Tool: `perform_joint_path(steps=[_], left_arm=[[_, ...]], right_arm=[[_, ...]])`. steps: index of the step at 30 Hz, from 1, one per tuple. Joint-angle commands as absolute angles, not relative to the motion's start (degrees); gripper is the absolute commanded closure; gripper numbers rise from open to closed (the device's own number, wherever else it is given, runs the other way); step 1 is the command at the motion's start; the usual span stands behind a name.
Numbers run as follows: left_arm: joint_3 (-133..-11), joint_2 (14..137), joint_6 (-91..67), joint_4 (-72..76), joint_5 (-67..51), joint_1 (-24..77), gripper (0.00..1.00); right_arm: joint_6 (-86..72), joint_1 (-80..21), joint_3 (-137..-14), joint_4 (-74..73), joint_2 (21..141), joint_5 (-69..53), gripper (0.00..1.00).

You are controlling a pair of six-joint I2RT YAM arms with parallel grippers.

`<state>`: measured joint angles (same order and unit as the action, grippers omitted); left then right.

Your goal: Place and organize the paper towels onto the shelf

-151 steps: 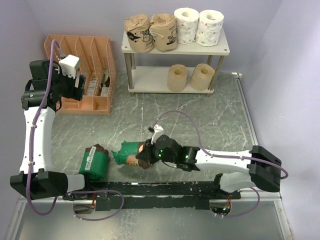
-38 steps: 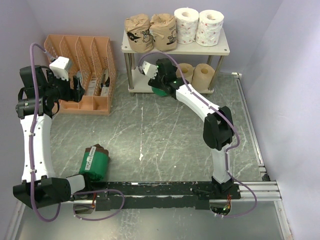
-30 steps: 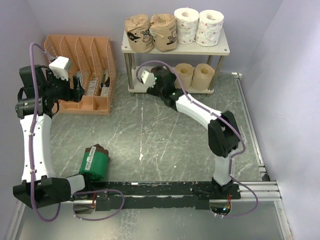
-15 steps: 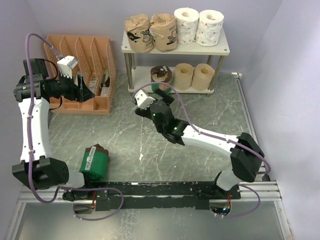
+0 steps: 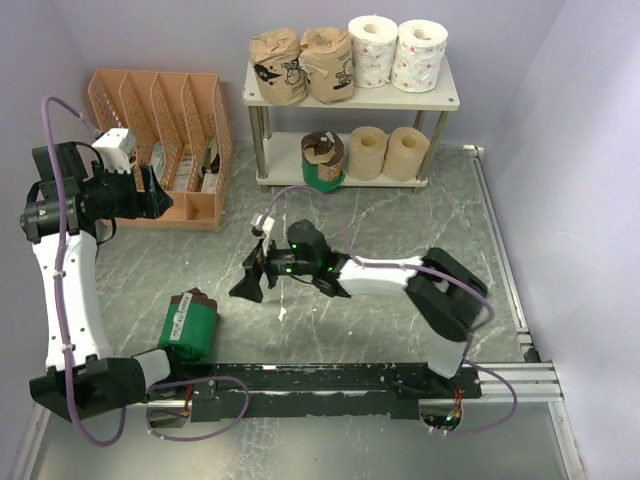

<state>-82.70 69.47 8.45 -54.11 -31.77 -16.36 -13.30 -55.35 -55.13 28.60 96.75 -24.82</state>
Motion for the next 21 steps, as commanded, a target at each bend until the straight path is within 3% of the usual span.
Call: perform_joint_path(steps=[1, 11, 16, 21], left_arm=[[-82.4, 68.2, 7.3, -54.5, -30.1, -18.8, 0.16], [-74.7, 65.6, 9.2, -54.9, -35.3, -19.6, 0.18], [-73.7, 65.7, 9.6, -54.7, -35.8, -19.7, 0.18], [-72.8, 65.9, 9.8, -54.4, -36.3, -19.7, 0.18]], right_arm=[[-22.5, -55.3, -61.0, 43.3, 108.6, -43.8, 0.0], [-28.1, -55.0, -75.3, 46.8, 123.4, -49.8, 0.0], [-34.2, -55.6, -76.6, 54.1, 126.6, -51.9, 0.0], [-30.7, -57.9, -78.8, 48.2, 127.9, -51.4, 0.0]])
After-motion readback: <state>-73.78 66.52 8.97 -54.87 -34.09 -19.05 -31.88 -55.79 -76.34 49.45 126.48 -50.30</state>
